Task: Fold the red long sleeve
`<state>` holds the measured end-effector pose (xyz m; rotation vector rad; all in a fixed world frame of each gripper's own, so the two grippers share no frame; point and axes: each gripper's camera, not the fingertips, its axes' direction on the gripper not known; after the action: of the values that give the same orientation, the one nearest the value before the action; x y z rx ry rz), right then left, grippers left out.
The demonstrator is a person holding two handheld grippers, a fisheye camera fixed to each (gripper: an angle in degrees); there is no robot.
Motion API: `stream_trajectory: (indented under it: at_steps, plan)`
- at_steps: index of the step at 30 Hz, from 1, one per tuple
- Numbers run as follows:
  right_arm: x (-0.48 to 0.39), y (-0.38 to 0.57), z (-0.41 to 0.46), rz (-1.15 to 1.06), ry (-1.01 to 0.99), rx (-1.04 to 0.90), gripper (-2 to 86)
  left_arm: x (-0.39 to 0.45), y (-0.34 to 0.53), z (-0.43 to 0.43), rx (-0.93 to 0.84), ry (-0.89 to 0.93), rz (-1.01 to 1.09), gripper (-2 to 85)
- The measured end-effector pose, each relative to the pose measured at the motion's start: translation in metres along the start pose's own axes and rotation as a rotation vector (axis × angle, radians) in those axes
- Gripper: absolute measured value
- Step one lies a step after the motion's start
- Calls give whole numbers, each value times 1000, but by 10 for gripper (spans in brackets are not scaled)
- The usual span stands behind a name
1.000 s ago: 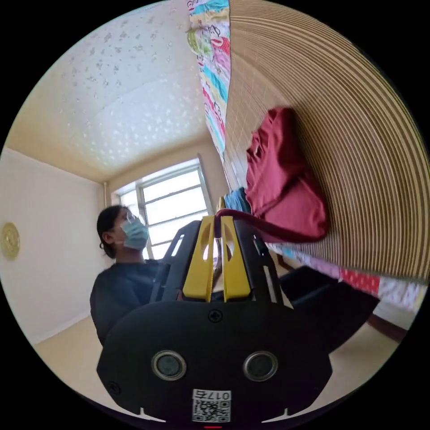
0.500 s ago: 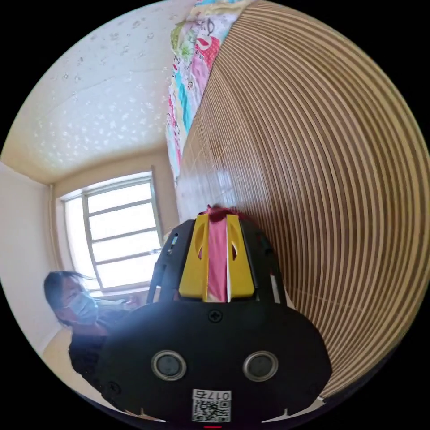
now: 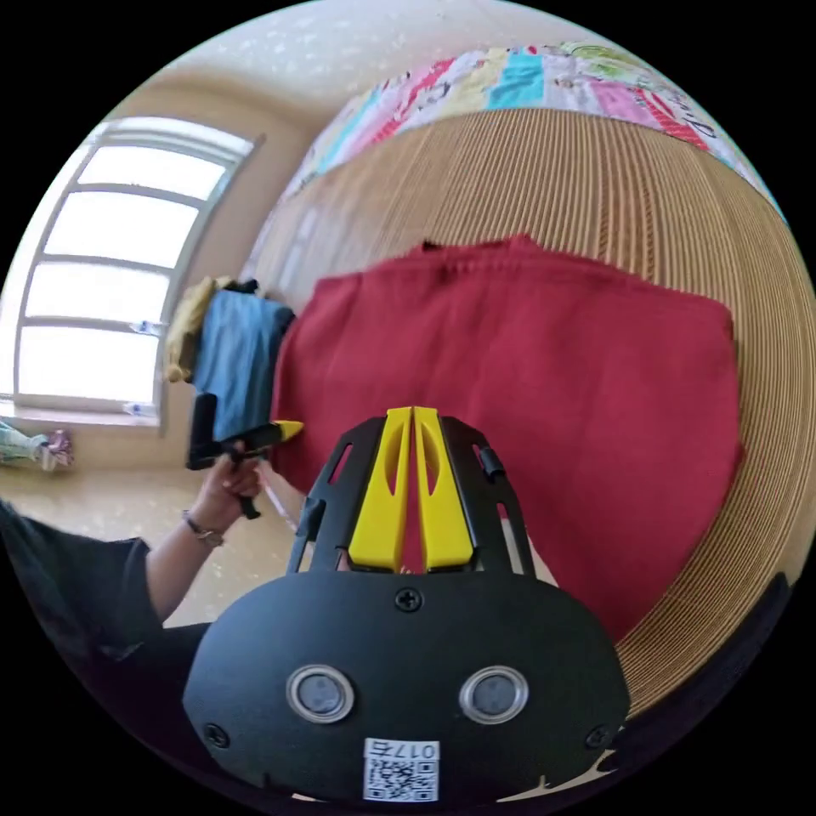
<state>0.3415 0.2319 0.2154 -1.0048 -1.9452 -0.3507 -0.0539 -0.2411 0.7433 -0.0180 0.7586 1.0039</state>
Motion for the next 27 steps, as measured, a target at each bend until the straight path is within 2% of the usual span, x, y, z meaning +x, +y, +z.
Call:
stream_trajectory:
  at_steps: [2, 5, 9, 11, 15, 18, 20, 22, 24, 27]
  plan:
    - [-6, -7, 43, -47, 97, -96, 5, 2, -3, 1, -19, -4, -27, 95]
    - [-1, -8, 34, -30, 32, -105, 6, 34, -6, -11, -26, 27, 21, 85]
    - [28, 37, -41, 11, 33, 72, 7, 129, -7, -16, 28, -55, 171, 82]
    - [53, 65, -73, 91, 17, 137, 7, 212, 0, 12, 27, -184, 338, 81]
    - [118, 134, -128, 288, -52, 263, 10, 303, 23, 87, -31, -289, 537, 84]
    - [158, 176, -144, 401, 35, 275, 16, 329, 46, 155, -109, -226, 551, 83]
    - [179, 196, -148, 453, 35, 276, 24, 325, 62, 190, -176, -112, 556, 64]
    - [197, 211, -147, 452, -83, 292, 43, 315, 66, 192, -187, -57, 525, 90]
    - [215, 227, -140, 414, -331, 360, 87, 298, 65, 175, -119, -28, 507, 113]
    - [236, 229, -113, 395, -563, 341, 145, 249, 44, 138, 7, -74, 417, 138]
